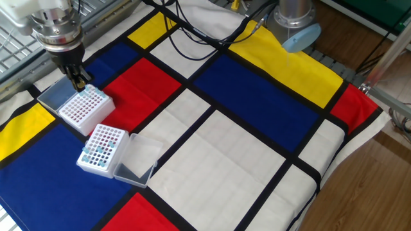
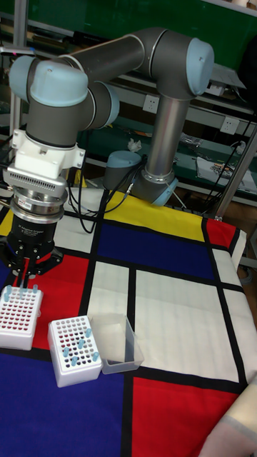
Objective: Transfer all medium pipette tips from one holder to another
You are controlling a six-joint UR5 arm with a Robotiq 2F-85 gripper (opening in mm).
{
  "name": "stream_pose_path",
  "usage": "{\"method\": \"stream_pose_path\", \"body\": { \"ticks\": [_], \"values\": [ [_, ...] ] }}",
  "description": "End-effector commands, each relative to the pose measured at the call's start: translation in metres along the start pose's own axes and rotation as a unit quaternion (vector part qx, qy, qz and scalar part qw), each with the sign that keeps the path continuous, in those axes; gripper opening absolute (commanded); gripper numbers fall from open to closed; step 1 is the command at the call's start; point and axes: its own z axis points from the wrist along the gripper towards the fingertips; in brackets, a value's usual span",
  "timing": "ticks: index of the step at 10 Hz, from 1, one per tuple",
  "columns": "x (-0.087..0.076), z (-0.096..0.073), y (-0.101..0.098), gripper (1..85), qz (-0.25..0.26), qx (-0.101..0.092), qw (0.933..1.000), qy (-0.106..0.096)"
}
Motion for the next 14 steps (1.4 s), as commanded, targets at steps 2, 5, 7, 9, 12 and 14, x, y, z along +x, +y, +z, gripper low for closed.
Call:
{"method": "stream_pose_path", "body": {
  "ticks": [2,5,7,9,12,14],
  "values": [
    [-0.0017,-0.0008,0.0036,1.7,0.006,-0.003,1.0,-0.004],
    [-0.0021,-0.0015,0.0041,1.7,0.006,-0.002,1.0,-0.004],
    [-0.0029,-0.0006,0.0057,1.7,0.007,-0.001,1.0,-0.005],
    [-0.0047,0.0004,0.0056,1.7,0.005,-0.001,1.0,-0.008],
    [-0.0072,0.0044,0.0064,1.7,0.005,-0.003,0.9999,-0.012],
    [-0.0069,0.0038,0.006,1.7,0.006,-0.002,0.9999,-0.011]
  ]
}}
